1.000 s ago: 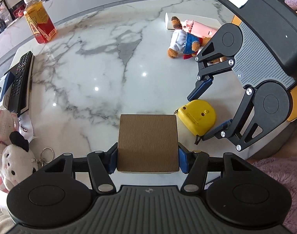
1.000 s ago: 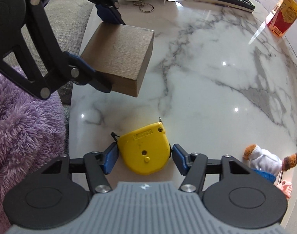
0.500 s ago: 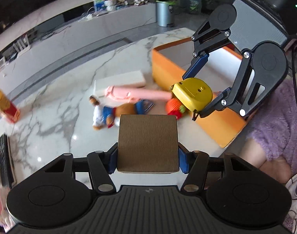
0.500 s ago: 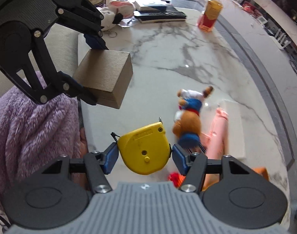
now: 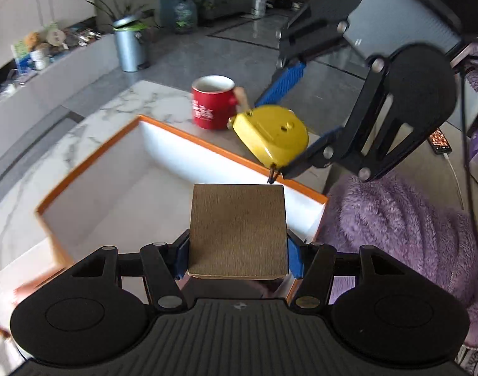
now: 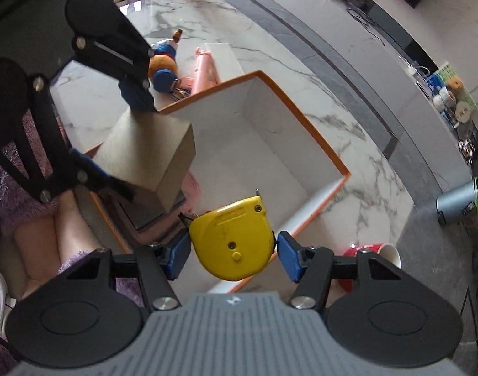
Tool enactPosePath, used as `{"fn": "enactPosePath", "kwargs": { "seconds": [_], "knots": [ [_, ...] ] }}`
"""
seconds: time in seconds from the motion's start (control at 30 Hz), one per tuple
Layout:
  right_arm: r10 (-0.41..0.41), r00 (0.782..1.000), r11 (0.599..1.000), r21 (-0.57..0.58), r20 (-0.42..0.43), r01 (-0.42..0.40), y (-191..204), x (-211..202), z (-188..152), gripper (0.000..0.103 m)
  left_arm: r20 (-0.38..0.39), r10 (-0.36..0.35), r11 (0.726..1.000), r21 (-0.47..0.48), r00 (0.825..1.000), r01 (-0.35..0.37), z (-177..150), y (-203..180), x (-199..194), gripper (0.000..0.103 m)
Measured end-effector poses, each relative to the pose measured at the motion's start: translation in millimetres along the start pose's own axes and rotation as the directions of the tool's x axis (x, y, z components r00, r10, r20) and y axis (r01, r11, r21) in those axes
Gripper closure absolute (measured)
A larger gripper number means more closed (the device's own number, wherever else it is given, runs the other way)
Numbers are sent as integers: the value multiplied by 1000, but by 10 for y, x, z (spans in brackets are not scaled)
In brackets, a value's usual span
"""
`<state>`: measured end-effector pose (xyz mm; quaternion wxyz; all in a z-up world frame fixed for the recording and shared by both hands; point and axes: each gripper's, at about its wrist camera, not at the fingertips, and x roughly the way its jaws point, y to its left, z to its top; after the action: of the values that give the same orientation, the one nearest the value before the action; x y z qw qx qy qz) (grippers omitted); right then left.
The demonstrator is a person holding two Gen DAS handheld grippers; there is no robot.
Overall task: Organize objects
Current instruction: 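Carry the brown cube and yellow tape measure over the orange box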
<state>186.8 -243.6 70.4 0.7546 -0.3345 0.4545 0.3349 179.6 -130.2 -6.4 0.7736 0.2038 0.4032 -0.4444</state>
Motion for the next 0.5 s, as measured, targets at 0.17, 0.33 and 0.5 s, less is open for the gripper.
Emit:
{"fn": "enactPosePath", "kwargs": {
  "seconds": [0.17,0.33,0.5],
  "knots": [
    [17,1000,999,37,-6,-17,-210,77,-258,41,-92,-44,998,37,995,47,147,-12,568,35],
    [58,998,997,57,14,-58,-319,213,-335,41,-130,-99,994,32,987,104,230,28,895,35],
    [85,996,994,64,20,-86,-399,279,-374,41,-171,-134,987,68,976,147,235,44,1090,35]
  ]
}}
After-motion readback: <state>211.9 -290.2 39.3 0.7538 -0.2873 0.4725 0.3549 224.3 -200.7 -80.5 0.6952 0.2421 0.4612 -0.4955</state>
